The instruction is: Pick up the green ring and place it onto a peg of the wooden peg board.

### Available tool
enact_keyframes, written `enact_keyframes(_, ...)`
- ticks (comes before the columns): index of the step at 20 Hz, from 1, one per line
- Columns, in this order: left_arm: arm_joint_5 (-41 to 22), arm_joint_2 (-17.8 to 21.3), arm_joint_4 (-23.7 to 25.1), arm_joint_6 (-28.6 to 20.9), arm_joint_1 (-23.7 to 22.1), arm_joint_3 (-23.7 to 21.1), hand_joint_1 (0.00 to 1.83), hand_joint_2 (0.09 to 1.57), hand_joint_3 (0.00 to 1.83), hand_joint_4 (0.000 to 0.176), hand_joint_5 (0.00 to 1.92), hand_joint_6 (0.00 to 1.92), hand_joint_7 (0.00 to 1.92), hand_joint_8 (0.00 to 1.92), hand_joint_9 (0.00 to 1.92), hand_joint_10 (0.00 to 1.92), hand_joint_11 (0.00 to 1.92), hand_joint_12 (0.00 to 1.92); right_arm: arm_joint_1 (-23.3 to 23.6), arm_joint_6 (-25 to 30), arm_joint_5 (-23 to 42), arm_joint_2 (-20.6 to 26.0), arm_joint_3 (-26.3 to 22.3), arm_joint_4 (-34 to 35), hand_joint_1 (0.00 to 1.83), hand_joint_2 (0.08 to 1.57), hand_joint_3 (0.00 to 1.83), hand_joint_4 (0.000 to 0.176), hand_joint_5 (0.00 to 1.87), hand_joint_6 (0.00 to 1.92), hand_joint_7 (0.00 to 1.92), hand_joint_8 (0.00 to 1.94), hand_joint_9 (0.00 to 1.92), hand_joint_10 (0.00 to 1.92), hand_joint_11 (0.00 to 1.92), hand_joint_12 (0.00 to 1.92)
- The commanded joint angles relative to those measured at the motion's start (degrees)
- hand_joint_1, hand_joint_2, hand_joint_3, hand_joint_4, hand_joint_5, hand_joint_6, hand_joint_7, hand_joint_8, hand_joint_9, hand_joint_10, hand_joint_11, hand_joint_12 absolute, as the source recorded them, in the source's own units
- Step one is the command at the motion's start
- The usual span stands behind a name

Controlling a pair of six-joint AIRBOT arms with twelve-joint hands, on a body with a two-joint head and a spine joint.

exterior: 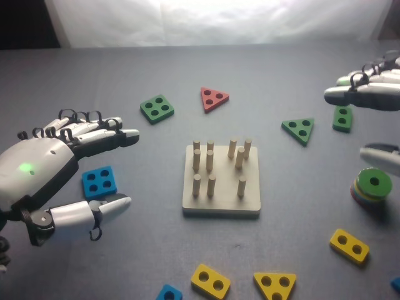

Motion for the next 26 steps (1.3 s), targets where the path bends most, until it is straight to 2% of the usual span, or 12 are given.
enact_keyframes(1,-6.8,-0.34,0.8,-0.3,-0.21,0.13,0.74,1.13,0.0,0.057,0.45,0.0,0.26,0.0,0.24,0.02,0.0,0.75,0.36,0.38,6.52,-0.04,0.26,0.94,0.69,1.29,0.01,0.036,0.43,0.01,0.36,0.01,0.3,0.0,0.01,0.76)
enact_keyframes(4,-6.78,-0.35,0.8,-0.31,-0.13,0.18,0.76,1.13,0.0,0.058,0.45,0.0,0.25,0.0,0.23,0.0,0.0,0.73,0.36,0.38,5.78,-0.07,0.49,0.81,0.72,1.29,0.0,0.048,0.42,0.0,0.35,0.0,0.3,0.0,0.0,0.73)
enact_keyframes(6,-6.68,-0.34,0.82,-0.32,-0.13,0.25,0.74,1.13,0.0,0.062,0.44,0.0,0.25,0.0,0.23,0.0,0.0,0.73,0.36,0.38,4.85,-0.29,0.72,0.57,0.83,1.22,0.0,0.026,0.43,0.0,0.38,0.0,0.33,0.0,0.02,0.75)
enact_keyframes(7,-6.63,-0.34,0.83,-0.32,-0.13,0.28,0.73,1.14,0.0,0.06,0.44,0.0,0.25,0.0,0.23,0.0,0.0,0.72,0.36,0.38,4.3,-0.37,0.82,0.42,0.83,1.18,0.0,0.066,0.38,0.0,0.34,0.0,0.3,0.0,0.0,0.75)
enact_keyframes(9,-6.4,-0.36,0.85,-0.36,-0.13,0.38,0.73,1.14,0.0,0.06,0.45,0.0,0.26,0.0,0.24,0.0,0.0,0.74,0.39,0.39,1.18,-0.62,1.41,-0.56,0.9,1.11,0.0,0.065,0.37,0.0,0.34,0.0,0.33,0.01,0.05,0.76)
enact_keyframes(11,-6.23,-0.39,0.95,-0.49,-0.13,0.41,0.74,1.14,0.0,0.047,0.46,0.0,0.27,0.0,0.25,0.0,0.0,0.78,0.4,0.54,-1.4,-0.63,1.72,-1.76,0.98,1.04,0.0,0.08,0.34,0.0,0.34,0.0,0.34,0.0,0.07,0.77)
enact_keyframes(13,-6.2,-0.42,0.96,-0.66,-0.03,0.45,0.71,1.14,0.0,0.048,0.46,0.0,0.28,0.0,0.27,0.01,0.0,0.8,0.4,1.14,-4.35,-0.61,2.15,-3.47,1.0,0.98,0.0,0.07,0.35,0.0,0.34,0.0,0.35,0.0,0.11,0.73)
enact_keyframes(14,-6.16,-0.43,0.96,-0.74,0.02,0.5,0.72,1.14,0.0,0.04,0.47,0.0,0.28,0.0,0.26,0.0,0.0,0.8,0.4,1.28,-5.4,-0.6,2.31,-4.06,1.0,0.97,0.0,0.047,0.36,0.0,0.35,0.0,0.37,0.01,0.12,0.72)
enact_keyframes(17,-6.02,-0.5,0.96,-0.77,0.05,0.58,0.71,1.14,0.0,0.042,0.48,0.01,0.29,0.01,0.27,0.0,0.0,0.8,0.6,1.34,-8.48,-0.68,2.86,-5.36,1.03,0.91,0.0,0.056,0.36,0.0,0.35,0.0,0.38,0.0,0.12,0.76)
enact_keyframes(18,-6.01,-0.58,0.96,-0.8,0.05,0.61,0.72,1.15,0.0,0.037,0.48,0.01,0.29,0.0,0.27,0.0,0.0,0.79,0.75,1.34,-9.58,-0.89,3.19,-5.64,1.01,0.92,0.0,0.093,0.32,0.0,0.32,0.0,0.36,0.0,0.09,0.84)
enact_keyframes(23,-5.93,-0.87,0.99,-1.45,0.05,0.89,0.71,1.14,0.0,0.033,0.5,0.01,0.31,0.0,0.27,0.0,0.0,0.77,2.47,1.33,-17.02,-3.09,5.95,-7.73,1.08,0.92,0.0,0.07,0.35,0.0,0.37,0.0,0.42,0.01,0.08,1.1)
enact_keyframes(26,-5.96,-0.89,0.98,-1.75,0.05,1.01,0.69,1.15,0.0,0.02,0.5,0.0,0.3,0.0,0.27,0.0,0.0,0.77,3.29,1.33,-19.72,-3.95,7.06,-8.6,1.08,0.93,0.0,0.091,0.37,0.0,0.4,0.0,0.45,0.01,0.05,1.23)
